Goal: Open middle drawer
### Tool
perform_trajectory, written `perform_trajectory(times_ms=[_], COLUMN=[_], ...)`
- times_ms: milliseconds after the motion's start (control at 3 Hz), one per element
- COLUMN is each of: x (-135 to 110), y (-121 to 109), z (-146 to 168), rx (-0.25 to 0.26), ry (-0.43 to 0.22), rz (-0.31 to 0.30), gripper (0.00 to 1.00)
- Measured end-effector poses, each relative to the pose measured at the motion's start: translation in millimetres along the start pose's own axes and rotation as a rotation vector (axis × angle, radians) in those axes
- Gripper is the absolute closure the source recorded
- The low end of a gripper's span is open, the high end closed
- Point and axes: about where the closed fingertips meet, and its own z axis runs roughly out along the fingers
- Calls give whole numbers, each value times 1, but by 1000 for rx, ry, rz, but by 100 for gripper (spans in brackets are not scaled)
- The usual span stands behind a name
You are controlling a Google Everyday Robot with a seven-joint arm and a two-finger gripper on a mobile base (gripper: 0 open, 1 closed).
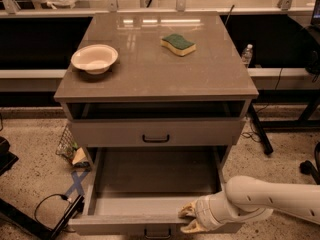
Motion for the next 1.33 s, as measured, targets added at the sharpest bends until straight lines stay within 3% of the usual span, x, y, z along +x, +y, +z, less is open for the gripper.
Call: perform_trajectory(times_ms=[333,667,1000,1333], x=[0,-1,-7,-12], y=[0,0,-5,-14], z=[1,-1,-29,-79], rx=[-2,-3,1,-5], ry=[-1,4,79,195], rz=[0,0,10,51], gripper=[5,0,0,18])
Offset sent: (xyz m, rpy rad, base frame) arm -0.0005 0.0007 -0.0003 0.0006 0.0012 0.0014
